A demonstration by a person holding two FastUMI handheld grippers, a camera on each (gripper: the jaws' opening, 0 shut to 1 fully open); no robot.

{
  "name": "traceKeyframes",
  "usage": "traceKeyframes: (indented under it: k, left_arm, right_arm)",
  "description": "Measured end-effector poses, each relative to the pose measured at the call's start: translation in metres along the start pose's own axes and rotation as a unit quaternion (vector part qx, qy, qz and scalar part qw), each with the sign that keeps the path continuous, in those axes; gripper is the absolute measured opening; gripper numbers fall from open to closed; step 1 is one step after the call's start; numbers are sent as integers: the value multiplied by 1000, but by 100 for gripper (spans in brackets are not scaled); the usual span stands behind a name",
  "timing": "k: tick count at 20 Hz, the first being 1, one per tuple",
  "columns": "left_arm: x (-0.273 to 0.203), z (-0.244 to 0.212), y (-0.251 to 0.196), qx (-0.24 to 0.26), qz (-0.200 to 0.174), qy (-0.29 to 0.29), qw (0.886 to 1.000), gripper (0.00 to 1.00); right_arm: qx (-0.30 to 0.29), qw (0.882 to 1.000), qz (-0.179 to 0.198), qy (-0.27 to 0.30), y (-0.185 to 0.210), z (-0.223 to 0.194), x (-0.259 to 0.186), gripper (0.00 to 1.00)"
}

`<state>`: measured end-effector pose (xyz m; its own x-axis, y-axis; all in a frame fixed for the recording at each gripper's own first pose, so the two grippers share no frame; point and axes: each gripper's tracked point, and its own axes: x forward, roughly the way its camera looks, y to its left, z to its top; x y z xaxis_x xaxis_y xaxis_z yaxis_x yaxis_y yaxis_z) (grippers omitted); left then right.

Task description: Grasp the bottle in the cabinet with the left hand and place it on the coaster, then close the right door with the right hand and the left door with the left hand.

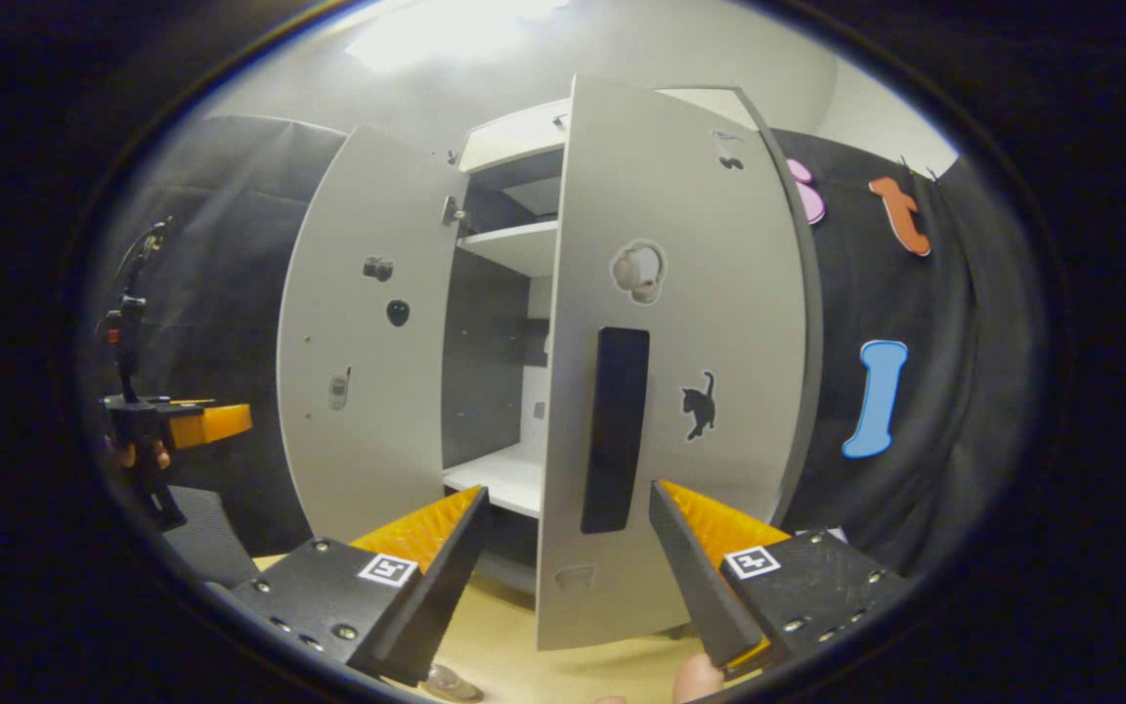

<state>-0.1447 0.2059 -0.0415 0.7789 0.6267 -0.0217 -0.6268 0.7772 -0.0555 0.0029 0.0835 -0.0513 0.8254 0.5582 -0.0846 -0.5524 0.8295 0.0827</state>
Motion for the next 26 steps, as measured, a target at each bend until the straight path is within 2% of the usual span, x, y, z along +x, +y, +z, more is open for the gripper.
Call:
traceKeyframes:
  k: [1,2,3,6,7,12,14,16,19,20,22,23,24,26]
  left_arm:
    - [4,-1,4,-1,3,0,1000,97]
    - [10,-1,7,-1,6,-2,1000,93]
    - [15,-3,9,0,6,-2,1000,97]
    - [29,-12,11,11,5,6,1000,97]
    - [32,-15,12,14,5,9,1000,93]
    - [48,-25,7,13,-8,24,1000,96]
    - [50,-28,8,15,-13,29,999,93]
    - [50,-30,7,14,-16,32,999,96]
    - [50,-30,5,22,-35,29,999,91]
    - [49,-30,4,27,-40,30,998,95]
    - [49,-31,2,25,-48,33,998,95]
    - [47,-30,-2,18,-55,35,998,90]
    - [47,-31,-7,13,-61,36,997,95]
    - [47,-32,-15,12,-72,34,997,94]
  right_arm:
    - [3,1000,1,3,3,-2,-1,94]
    - [5,1000,0,5,4,-4,-3,94]
    - [5,1000,-4,6,2,-6,-5,98]
    - [2,999,-31,13,-11,-11,-14,98]
    - [3,999,-40,15,-16,-12,-17,98]
    - [14,996,-77,32,-33,-25,-32,98]
    - [21,996,-84,35,-33,-28,-33,98]
    - [26,995,-88,36,-32,-30,-35,98]
    - [27,994,-94,41,-34,-36,-37,98]
    - [30,994,-96,43,-35,-37,-39,100]
    - [35,993,-99,45,-38,-39,-40,100]
    - [37,993,-101,46,-40,-39,-41,100]
    - [40,993,-101,46,-41,-40,-41,100]
    - [45,993,-100,47,-43,-40,-42,100]
